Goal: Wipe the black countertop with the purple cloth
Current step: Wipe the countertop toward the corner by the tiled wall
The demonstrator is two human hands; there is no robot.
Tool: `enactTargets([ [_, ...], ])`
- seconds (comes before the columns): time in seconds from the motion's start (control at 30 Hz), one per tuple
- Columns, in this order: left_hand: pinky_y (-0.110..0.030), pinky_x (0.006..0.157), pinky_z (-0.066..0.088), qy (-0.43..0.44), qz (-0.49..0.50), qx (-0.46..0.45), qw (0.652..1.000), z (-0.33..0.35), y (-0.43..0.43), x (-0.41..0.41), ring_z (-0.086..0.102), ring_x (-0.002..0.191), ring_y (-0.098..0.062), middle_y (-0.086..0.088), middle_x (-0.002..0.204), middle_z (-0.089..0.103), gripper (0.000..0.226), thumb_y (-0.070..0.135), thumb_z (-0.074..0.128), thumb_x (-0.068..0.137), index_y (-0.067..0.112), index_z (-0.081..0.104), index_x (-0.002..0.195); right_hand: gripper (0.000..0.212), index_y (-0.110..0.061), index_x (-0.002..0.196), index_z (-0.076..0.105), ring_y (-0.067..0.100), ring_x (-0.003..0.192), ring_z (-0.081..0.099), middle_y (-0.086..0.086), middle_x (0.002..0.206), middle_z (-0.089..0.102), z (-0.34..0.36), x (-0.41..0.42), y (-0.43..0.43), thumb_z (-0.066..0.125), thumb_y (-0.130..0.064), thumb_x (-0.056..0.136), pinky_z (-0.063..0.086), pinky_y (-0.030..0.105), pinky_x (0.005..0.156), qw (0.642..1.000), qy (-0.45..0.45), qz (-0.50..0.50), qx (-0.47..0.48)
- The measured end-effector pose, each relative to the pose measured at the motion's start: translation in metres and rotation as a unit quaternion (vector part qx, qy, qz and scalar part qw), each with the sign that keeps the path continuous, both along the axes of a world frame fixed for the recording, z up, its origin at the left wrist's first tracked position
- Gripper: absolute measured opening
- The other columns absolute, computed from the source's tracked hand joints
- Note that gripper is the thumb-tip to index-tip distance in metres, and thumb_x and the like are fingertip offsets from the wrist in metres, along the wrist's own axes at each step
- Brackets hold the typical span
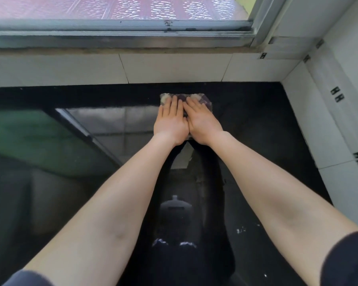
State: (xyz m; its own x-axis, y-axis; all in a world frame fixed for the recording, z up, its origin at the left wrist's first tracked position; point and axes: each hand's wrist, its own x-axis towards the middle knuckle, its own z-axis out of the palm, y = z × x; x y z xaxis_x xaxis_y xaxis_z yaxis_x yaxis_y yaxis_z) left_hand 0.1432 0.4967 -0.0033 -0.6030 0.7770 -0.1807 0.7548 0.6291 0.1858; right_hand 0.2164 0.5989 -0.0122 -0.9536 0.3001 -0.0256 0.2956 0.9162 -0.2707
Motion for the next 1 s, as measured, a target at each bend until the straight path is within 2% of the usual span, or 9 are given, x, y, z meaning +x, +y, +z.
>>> enactTargets([
  [0.07, -0.041, 0.117, -0.002, 0.004, -0.005, -0.003, 1.000, 0.001, -0.007, 0.012, -0.009, 0.144, -0.025, -0.012, 0.158, -0.006, 0.060, 0.035, 0.017, 0.099, 0.007, 0.000, 0.149, 0.054, -0.010, 0.150, 0.015, 0.019, 0.144, 0.005, 0.009, 0.158, 0.010, 0.001, 0.013, -0.007, 0.033, -0.025, 0.100, -0.002, 0.028, 0.113, 1.000, -0.003, -0.002, 0.003],
  [0.23, -0.039, 0.116, -0.004, 0.008, -0.012, -0.005, 1.000, 0.002, -0.025, 0.043, -0.010, 0.144, -0.025, -0.012, 0.158, -0.007, 0.058, 0.035, 0.014, 0.100, 0.007, -0.001, 0.149, 0.054, -0.011, 0.149, 0.015, 0.018, 0.144, 0.004, 0.008, 0.158, 0.009, -0.002, 0.046, -0.025, 0.032, -0.027, 0.100, 0.004, 0.036, 0.117, 1.000, -0.006, -0.013, -0.010],
  [0.4, -0.039, 0.115, -0.007, 0.004, -0.018, -0.012, 1.000, 0.004, -0.045, 0.074, -0.012, 0.144, -0.024, -0.011, 0.158, -0.010, 0.057, 0.035, 0.012, 0.101, 0.008, -0.004, 0.149, 0.055, -0.010, 0.150, 0.012, 0.017, 0.144, 0.002, 0.008, 0.158, 0.007, -0.003, 0.078, -0.045, 0.031, -0.026, 0.101, 0.004, 0.035, 0.117, 1.000, -0.016, -0.018, -0.011],
  [0.7, -0.040, 0.116, -0.007, -0.008, -0.031, -0.035, 0.999, 0.007, -0.091, 0.137, -0.018, 0.142, -0.024, -0.010, 0.157, -0.016, 0.058, 0.035, 0.007, 0.100, 0.008, -0.010, 0.148, 0.055, -0.008, 0.149, 0.003, 0.014, 0.143, -0.008, 0.007, 0.158, -0.001, 0.000, 0.145, -0.092, 0.025, -0.026, 0.102, -0.011, 0.026, 0.111, 0.999, -0.033, -0.005, 0.012],
  [0.8, -0.041, 0.117, -0.006, -0.005, -0.034, -0.038, 0.999, 0.008, -0.107, 0.156, -0.019, 0.142, -0.025, -0.010, 0.156, -0.017, 0.058, 0.035, 0.007, 0.100, 0.006, -0.011, 0.147, 0.058, -0.006, 0.149, 0.004, 0.011, 0.137, -0.013, 0.009, 0.157, 0.000, -0.001, 0.165, -0.107, 0.013, -0.032, 0.098, -0.010, 0.027, 0.112, 0.999, -0.037, 0.009, 0.017],
  [0.87, -0.041, 0.117, -0.006, -0.001, -0.039, -0.034, 0.999, 0.008, -0.118, 0.168, -0.019, 0.142, -0.025, -0.011, 0.156, -0.017, 0.058, 0.034, 0.006, 0.100, 0.006, -0.011, 0.147, 0.062, -0.003, 0.147, 0.013, 0.014, 0.137, -0.007, 0.012, 0.156, 0.008, -0.002, 0.177, -0.118, 0.010, -0.034, 0.094, 0.000, 0.033, 0.115, 1.000, -0.017, 0.007, 0.015],
  [0.93, -0.041, 0.117, -0.006, -0.001, -0.043, -0.032, 0.999, 0.008, -0.127, 0.178, -0.020, 0.142, -0.025, -0.011, 0.156, -0.017, 0.058, 0.034, 0.004, 0.099, 0.006, -0.011, 0.147, 0.061, 0.001, 0.143, 0.027, 0.021, 0.137, 0.007, 0.017, 0.151, 0.025, -0.002, 0.188, -0.128, 0.017, -0.031, 0.092, 0.010, 0.042, 0.113, 1.000, -0.002, 0.001, 0.025],
  [1.0, -0.041, 0.117, -0.007, 0.002, -0.048, -0.032, 0.998, 0.007, -0.135, 0.188, -0.021, 0.141, -0.025, -0.010, 0.156, -0.017, 0.063, 0.037, -0.009, 0.092, 0.006, -0.012, 0.147, 0.056, 0.003, 0.138, 0.038, 0.023, 0.135, 0.022, 0.019, 0.145, 0.039, -0.001, 0.198, -0.137, 0.026, -0.027, 0.092, 0.018, 0.048, 0.108, 0.999, 0.002, -0.007, 0.042],
])
